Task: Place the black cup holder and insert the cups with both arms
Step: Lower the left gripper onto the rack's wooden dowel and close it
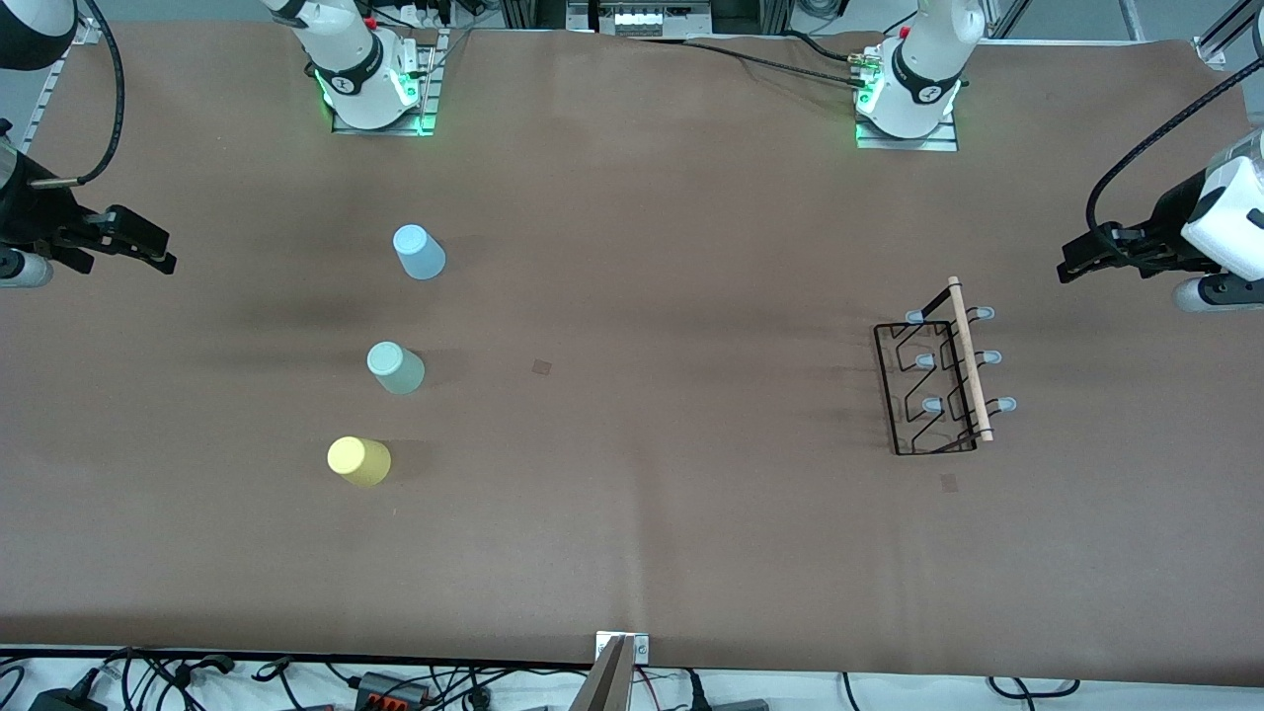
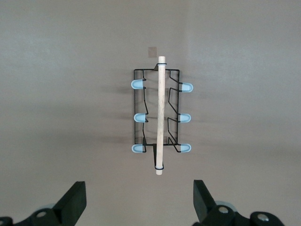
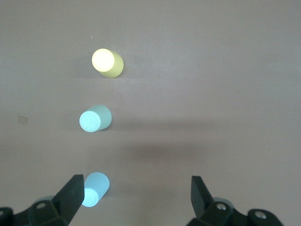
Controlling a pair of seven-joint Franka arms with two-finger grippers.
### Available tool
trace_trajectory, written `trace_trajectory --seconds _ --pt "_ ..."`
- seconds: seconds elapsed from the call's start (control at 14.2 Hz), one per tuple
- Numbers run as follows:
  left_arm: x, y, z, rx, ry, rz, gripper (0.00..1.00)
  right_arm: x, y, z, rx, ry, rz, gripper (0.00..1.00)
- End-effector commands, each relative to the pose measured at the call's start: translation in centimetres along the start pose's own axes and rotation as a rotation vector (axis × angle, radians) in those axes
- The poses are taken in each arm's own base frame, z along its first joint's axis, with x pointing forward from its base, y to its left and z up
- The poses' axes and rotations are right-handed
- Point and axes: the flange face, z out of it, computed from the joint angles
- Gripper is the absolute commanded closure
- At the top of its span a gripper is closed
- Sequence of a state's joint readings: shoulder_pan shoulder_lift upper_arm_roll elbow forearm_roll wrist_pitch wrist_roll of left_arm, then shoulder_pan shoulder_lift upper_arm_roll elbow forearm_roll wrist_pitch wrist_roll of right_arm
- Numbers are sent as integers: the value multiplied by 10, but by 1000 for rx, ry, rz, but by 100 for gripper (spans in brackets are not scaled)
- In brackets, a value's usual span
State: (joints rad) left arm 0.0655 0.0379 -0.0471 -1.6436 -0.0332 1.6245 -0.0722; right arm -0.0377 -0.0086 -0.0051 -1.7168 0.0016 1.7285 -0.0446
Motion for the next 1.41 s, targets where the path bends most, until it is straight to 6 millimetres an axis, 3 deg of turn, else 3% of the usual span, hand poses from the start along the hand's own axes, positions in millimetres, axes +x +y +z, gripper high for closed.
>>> trace_trajectory --seconds 0.0,0.28,0.42,0.7,1.05,1.19,1.34 --pt "2 -2 -2 -3 8 3 0 -2 4 -6 -5 1 -2 0" --pt "8 1 -7 -20 55 5 0 -2 3 -6 -6 1 -4 0" --pt "18 5 2 -23 78 5 0 -1 3 -6 -6 2 -4 0" --pt "38 24 66 -19 35 49 0 -1 0 -1 -7 -7 -12 0" --pt "45 19 160 -8 4 42 0 0 4 -3 -8 -4 11 0" --pt "49 22 175 -9 -3 44 2 1 -2 -7 -8 10 -1 0" --pt "50 38 193 -6 -30 61 7 0 -2 -7 -6 4 -1 0"
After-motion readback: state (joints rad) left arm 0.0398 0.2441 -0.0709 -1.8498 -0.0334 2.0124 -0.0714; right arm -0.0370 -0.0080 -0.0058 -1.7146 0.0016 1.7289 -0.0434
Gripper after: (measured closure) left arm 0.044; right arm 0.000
